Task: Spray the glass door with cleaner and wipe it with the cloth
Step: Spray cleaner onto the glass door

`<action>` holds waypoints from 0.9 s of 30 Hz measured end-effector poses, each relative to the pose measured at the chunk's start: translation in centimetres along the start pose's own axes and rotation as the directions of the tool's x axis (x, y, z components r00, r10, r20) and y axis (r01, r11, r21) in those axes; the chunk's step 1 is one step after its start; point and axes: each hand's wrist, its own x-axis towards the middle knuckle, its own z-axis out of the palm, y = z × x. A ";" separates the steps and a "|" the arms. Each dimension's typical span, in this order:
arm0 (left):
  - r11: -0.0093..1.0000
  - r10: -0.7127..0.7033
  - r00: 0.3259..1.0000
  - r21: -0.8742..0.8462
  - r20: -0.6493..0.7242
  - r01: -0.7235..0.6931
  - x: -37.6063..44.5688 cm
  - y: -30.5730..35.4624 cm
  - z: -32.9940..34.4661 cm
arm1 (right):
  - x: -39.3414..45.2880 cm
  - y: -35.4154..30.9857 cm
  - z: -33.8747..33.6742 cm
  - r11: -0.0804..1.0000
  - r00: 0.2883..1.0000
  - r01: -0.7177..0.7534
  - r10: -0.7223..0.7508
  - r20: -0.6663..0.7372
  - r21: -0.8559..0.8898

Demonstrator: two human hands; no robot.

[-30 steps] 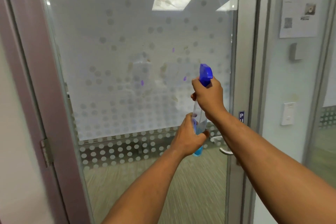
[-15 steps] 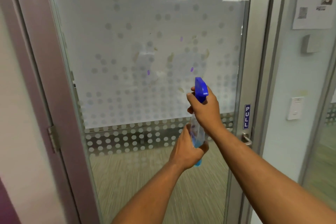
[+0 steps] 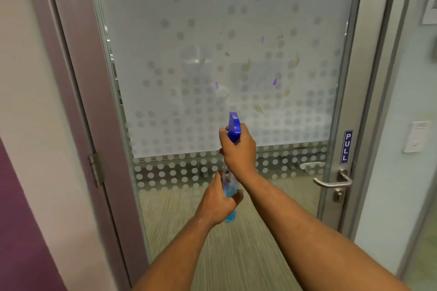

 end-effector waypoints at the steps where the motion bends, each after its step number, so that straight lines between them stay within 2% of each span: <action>1: 1.000 0.009 1.000 0.018 0.019 -0.009 0.0 -0.3 -0.6 | -0.4 0.1 0.3 1.000 0.999 0.008 -0.008 -0.038 0.002; 5: 0.996 0.042 0.995 0.072 0.095 -0.049 0.5 -0.6 -2.1 | -1.8 -0.4 0.5 0.996 0.983 0.032 -0.016 -0.185 0.089; 9: 0.991 0.077 0.985 0.099 0.151 -0.093 0.7 -0.2 -2.0 | -2.4 -0.9 -0.6 0.991 0.967 0.075 -0.046 -0.252 0.108; 19: 0.995 0.091 0.953 0.003 0.289 -0.097 0.2 1.0 2.5 | -2.9 -0.7 -5.0 0.999 0.956 -0.001 0.014 -0.294 0.045; 24: 0.991 0.128 0.945 -0.010 0.301 -0.131 0.3 3.7 4.3 | -1.9 -1.2 -8.0 0.999 0.960 -0.031 0.021 -0.280 -0.031; 27: 0.991 0.136 0.942 -0.024 0.307 -0.135 0.1 5.2 5.6 | -1.9 -1.6 -9.8 1.000 0.958 0.000 -0.008 -0.286 -0.029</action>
